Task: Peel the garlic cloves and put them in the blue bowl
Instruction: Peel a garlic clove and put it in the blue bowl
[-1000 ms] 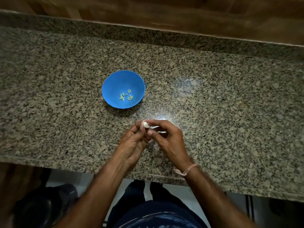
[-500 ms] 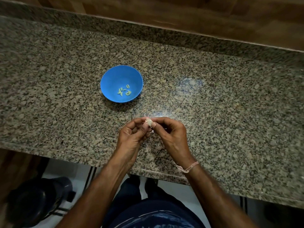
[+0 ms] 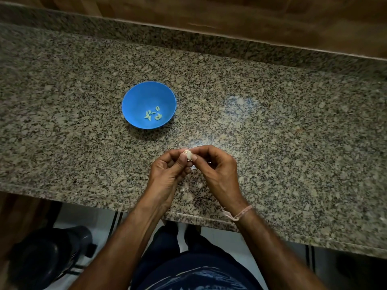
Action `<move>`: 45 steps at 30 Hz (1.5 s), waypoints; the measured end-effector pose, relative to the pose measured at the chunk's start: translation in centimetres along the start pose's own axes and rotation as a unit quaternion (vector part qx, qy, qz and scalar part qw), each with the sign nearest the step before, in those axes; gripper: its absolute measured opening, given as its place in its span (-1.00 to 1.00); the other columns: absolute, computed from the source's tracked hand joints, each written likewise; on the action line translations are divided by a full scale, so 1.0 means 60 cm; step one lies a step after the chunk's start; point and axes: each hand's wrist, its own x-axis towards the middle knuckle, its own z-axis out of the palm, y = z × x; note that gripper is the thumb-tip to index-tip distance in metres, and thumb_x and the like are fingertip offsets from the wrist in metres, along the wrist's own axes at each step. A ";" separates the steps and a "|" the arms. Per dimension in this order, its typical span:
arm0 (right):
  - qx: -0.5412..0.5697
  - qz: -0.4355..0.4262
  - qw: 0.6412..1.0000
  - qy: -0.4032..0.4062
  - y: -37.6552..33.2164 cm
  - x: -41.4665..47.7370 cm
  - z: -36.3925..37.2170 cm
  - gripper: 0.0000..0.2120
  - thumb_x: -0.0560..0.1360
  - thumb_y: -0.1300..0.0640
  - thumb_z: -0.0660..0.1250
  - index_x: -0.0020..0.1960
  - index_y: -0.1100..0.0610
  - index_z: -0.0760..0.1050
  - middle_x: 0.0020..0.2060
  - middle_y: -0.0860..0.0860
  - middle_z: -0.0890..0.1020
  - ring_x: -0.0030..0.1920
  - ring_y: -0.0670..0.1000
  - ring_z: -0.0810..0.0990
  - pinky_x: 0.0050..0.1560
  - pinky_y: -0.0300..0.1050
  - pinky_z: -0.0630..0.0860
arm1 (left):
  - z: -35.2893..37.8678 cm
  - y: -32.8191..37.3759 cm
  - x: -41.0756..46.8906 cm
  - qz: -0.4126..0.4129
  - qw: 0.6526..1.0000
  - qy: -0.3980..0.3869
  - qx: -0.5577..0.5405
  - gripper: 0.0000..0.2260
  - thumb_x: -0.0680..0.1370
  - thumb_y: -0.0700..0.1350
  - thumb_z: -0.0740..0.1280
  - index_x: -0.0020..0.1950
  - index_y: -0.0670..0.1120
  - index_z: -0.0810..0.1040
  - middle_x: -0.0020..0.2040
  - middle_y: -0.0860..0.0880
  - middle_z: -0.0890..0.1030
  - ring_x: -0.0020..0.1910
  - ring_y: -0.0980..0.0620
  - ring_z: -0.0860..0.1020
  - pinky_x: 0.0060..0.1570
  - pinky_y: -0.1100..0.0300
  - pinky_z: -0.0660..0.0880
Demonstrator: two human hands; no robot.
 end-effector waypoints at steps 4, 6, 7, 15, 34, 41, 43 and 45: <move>-0.024 -0.029 0.999 -0.012 0.002 -0.001 -0.001 -0.83 0.53 0.21 0.52 0.11 0.17 0.69 -0.07 -0.07 0.75 0.00 -0.06 0.74 0.04 -0.10 0.68 | 0.005 0.001 0.000 -0.003 1.000 0.004 0.000 -0.82 0.45 -0.14 0.47 0.01 -0.14 0.62 -0.10 -0.06 0.69 -0.15 0.07 0.63 -0.12 0.26 0.63; -0.048 -0.041 0.998 -0.008 0.004 0.001 0.000 -0.83 0.54 0.20 0.52 0.12 0.16 0.71 -0.05 -0.08 0.75 0.01 -0.09 0.74 0.05 -0.09 0.69 | 0.004 0.000 0.000 -0.006 1.000 -0.001 -0.010 -0.84 0.46 -0.16 0.46 0.01 -0.15 0.60 -0.10 -0.07 0.69 -0.15 0.07 0.64 -0.14 0.26 0.62; -0.057 -0.048 0.997 -0.008 0.004 0.002 0.000 -0.83 0.55 0.19 0.52 0.13 0.16 0.71 -0.04 -0.08 0.75 0.01 -0.10 0.73 0.04 -0.09 0.69 | 0.002 -0.001 0.001 -0.007 1.000 -0.002 -0.012 -0.84 0.47 -0.16 0.46 0.02 -0.15 0.60 -0.09 -0.07 0.69 -0.14 0.07 0.64 -0.14 0.26 0.62; -0.058 -0.049 0.997 0.002 0.009 0.001 0.004 -0.88 0.56 0.18 0.51 0.08 0.17 0.73 -0.08 -0.09 0.76 -0.04 -0.09 0.74 -0.02 -0.14 0.67 | 0.005 -0.007 0.003 0.039 0.998 0.028 0.046 -0.88 0.43 -0.16 0.48 -0.05 -0.11 0.67 0.04 -0.01 0.74 -0.01 0.08 0.68 -0.05 0.25 0.61; -0.201 0.103 0.974 -0.021 0.116 0.012 -0.010 -0.96 0.55 0.22 0.48 -0.04 0.10 0.70 -0.19 -0.08 0.73 -0.18 -0.15 0.70 -0.05 -0.19 0.68 | -0.080 -0.027 0.094 0.209 0.750 0.103 0.620 -0.73 0.54 -0.13 0.52 0.19 -0.08 0.58 0.08 0.00 0.51 0.02 0.02 0.54 -0.22 0.33 0.35; -0.321 0.016 0.946 -0.034 0.120 0.009 0.001 -0.86 0.55 0.30 0.44 -0.14 0.11 0.63 -0.25 -0.08 0.66 -0.25 -0.15 0.63 -0.16 -0.23 0.63 | -0.082 -0.087 0.041 0.219 0.742 0.165 0.611 -0.59 0.54 -0.01 0.51 0.28 -0.06 0.43 0.18 -0.03 0.45 0.06 0.07 0.40 -0.13 0.14 0.38; -0.357 -0.003 0.933 -0.038 0.121 0.011 0.003 -0.88 0.55 0.28 0.45 -0.14 0.10 0.62 -0.25 -0.08 0.64 -0.24 -0.13 0.61 -0.17 -0.19 0.62 | -0.085 -0.099 0.035 0.206 0.745 0.155 0.615 -0.62 0.56 0.00 0.49 0.27 -0.05 0.44 0.17 -0.01 0.47 0.05 0.07 0.43 -0.12 0.15 0.38; -0.382 -0.020 0.923 -0.042 0.120 0.012 0.006 -0.90 0.55 0.26 0.45 -0.13 0.11 0.62 -0.24 -0.06 0.63 -0.23 -0.09 0.60 -0.17 -0.14 0.62 | -0.089 -0.105 0.034 0.204 0.732 0.144 0.634 -0.64 0.55 0.01 0.49 0.25 -0.03 0.45 0.14 0.01 0.50 0.04 0.08 0.41 -0.09 0.15 0.39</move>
